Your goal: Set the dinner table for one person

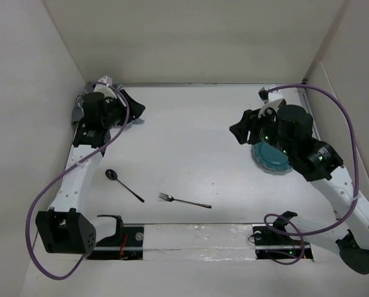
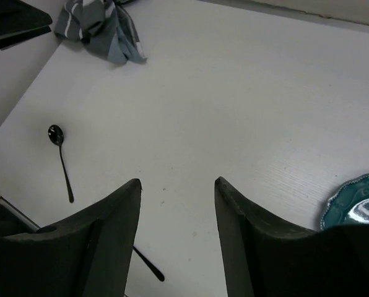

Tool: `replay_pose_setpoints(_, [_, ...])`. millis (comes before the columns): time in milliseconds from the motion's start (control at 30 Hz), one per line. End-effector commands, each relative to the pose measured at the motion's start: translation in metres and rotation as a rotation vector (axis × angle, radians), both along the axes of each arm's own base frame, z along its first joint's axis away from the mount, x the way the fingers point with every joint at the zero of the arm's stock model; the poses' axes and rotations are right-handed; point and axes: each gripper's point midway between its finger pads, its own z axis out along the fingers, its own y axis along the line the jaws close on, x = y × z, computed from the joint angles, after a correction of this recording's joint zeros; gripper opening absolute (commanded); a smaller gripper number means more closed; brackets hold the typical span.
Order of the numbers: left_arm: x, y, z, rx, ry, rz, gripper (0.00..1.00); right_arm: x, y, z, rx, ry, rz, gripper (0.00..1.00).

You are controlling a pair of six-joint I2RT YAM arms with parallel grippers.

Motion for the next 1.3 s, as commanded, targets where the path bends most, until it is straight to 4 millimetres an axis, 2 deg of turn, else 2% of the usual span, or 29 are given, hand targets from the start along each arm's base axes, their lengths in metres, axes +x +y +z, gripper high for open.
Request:
replay_pose_setpoints(0, [-0.003,-0.002,0.031,-0.004,-0.094,-0.019,0.53,0.001,-0.006,0.005,0.011,-0.03,-0.025,0.56])
replay_pose_setpoints(33, [0.001,0.006,0.036,0.009,-0.104,0.03,0.54,0.002,-0.008,0.004,0.008,-0.028,-0.034,0.51])
replay_pose_setpoints(67, [0.003,0.011,0.038,0.02,-0.105,0.057,0.53,0.002,-0.007,0.003,0.009,-0.026,-0.03,0.29])
replay_pose_setpoints(133, [0.01,0.026,0.047,0.06,-0.122,0.138,0.51,0.001,-0.008,-0.001,0.005,-0.018,-0.032,0.0])
replay_pose_setpoints(167, [0.016,0.033,0.045,0.078,-0.112,0.176,0.49,0.001,-0.008,-0.003,0.005,-0.015,-0.031,0.0])
replay_pose_setpoints(200, [0.019,0.039,0.042,0.097,-0.091,0.208,0.4,0.0,-0.008,-0.004,0.005,-0.014,-0.028,0.0])
replay_pose_setpoints(233, [0.025,0.054,0.052,0.133,-0.105,0.287,0.32,0.0,-0.007,-0.006,0.008,-0.008,-0.03,0.0])
replay_pose_setpoints(300, [0.036,0.068,0.04,0.188,-0.056,0.35,0.03,0.0,-0.007,-0.009,0.01,-0.007,-0.027,0.0])
replay_pose_setpoints(333, [0.05,0.085,0.038,0.258,-0.03,0.422,0.0,0.001,-0.009,-0.012,0.008,-0.003,-0.035,0.0])
replay_pose_setpoints(367, [0.05,0.085,0.038,0.258,-0.03,0.423,0.0,0.001,-0.009,-0.012,0.008,-0.003,-0.035,0.0])
replay_pose_setpoints(400, [0.056,0.095,0.045,0.283,-0.036,0.479,0.0,0.002,-0.009,-0.013,0.005,0.001,-0.036,0.0])
replay_pose_setpoints(467, [0.069,0.105,0.027,0.332,0.022,0.518,0.0,0.002,-0.01,-0.019,-0.011,0.018,-0.042,0.0])
replay_pose_setpoints(500, [0.075,0.112,0.031,0.351,0.025,0.556,0.02,0.003,-0.013,-0.021,-0.015,0.021,-0.049,0.0])
replay_pose_setpoints(533, [0.085,0.118,0.014,0.373,0.072,0.575,0.11,0.003,-0.013,-0.022,-0.014,0.02,-0.049,0.0])
replay_pose_setpoints(567, [0.087,0.12,0.004,0.386,0.11,0.581,0.17,0.003,-0.011,-0.025,-0.011,0.025,-0.043,0.0])
replay_pose_setpoints(600, [0.093,0.125,0.006,0.385,0.114,0.599,0.24,0.002,-0.01,-0.029,-0.016,0.033,-0.034,0.0])
replay_pose_setpoints(633, [0.1,0.128,-0.013,0.393,0.156,0.595,0.29,0.004,-0.011,-0.031,-0.014,0.036,-0.037,0.0])
replay_pose_setpoints(700, [0.11,0.135,-0.025,0.36,0.183,0.59,0.4,0.003,-0.009,-0.034,-0.019,0.045,-0.023,0.0])
replay_pose_setpoints(767, [0.124,0.146,-0.057,0.34,0.26,0.597,0.45,0.005,-0.007,-0.037,-0.027,0.052,-0.017,0.0])
replay_pose_setpoints(800, [0.126,0.145,-0.051,0.332,0.248,0.593,0.45,0.005,-0.007,-0.037,-0.027,0.052,-0.017,0.0])
replay_pose_setpoints(833, [0.133,0.144,-0.069,0.336,0.284,0.579,0.46,0.007,-0.009,-0.039,-0.027,0.054,-0.025,0.08])
replay_pose_setpoints(900, [0.143,0.153,-0.073,0.322,0.292,0.593,0.54,0.008,-0.007,-0.043,-0.034,0.062,-0.02,0.22])
replay_pose_setpoints(933, [0.149,0.154,-0.088,0.326,0.32,0.593,0.57,0.004,-0.001,-0.046,-0.028,0.074,0.024,0.38])
replay_pose_setpoints(1000, [0.156,0.165,-0.093,0.303,0.33,0.614,0.6,0.004,0.003,-0.051,-0.037,0.087,0.041,0.48])
replay_pose_setpoints(1033, [0.161,0.165,-0.103,0.299,0.342,0.612,0.62,0.004,0.003,-0.052,-0.04,0.095,0.044,0.51])
replay_pose_setpoints(1100, [0.172,0.171,-0.101,0.281,0.32,0.621,0.64,0.004,0.006,-0.057,-0.042,0.108,0.058,0.51])
replay_pose_setpoints(1200, [0.185,0.178,-0.129,0.329,0.384,0.626,0.65,0.005,0.012,-0.064,-0.049,0.135,0.081,0.52])
replay_pose_setpoints(1267, [0.188,0.18,-0.13,0.335,0.386,0.629,0.65,0.005,0.012,-0.063,-0.047,0.134,0.08,0.52])
